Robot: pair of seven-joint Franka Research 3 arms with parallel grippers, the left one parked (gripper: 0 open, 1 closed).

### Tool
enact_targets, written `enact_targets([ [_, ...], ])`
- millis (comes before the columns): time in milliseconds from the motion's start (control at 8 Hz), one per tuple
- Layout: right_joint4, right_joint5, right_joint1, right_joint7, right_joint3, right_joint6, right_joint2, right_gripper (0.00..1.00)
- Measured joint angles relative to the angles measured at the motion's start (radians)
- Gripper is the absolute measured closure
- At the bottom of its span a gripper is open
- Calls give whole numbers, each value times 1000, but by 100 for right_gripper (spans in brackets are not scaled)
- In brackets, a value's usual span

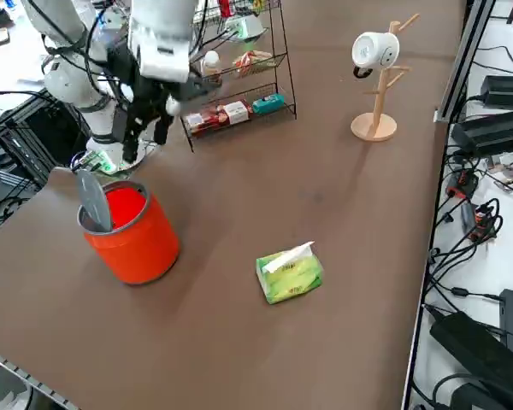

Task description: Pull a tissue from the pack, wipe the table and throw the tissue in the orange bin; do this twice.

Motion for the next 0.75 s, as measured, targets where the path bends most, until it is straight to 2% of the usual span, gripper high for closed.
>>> enact_targets([
  [500,182,246,14,0,4,-23,-4,0],
  [750,229,317,14,1,21,-26,-4,0],
])
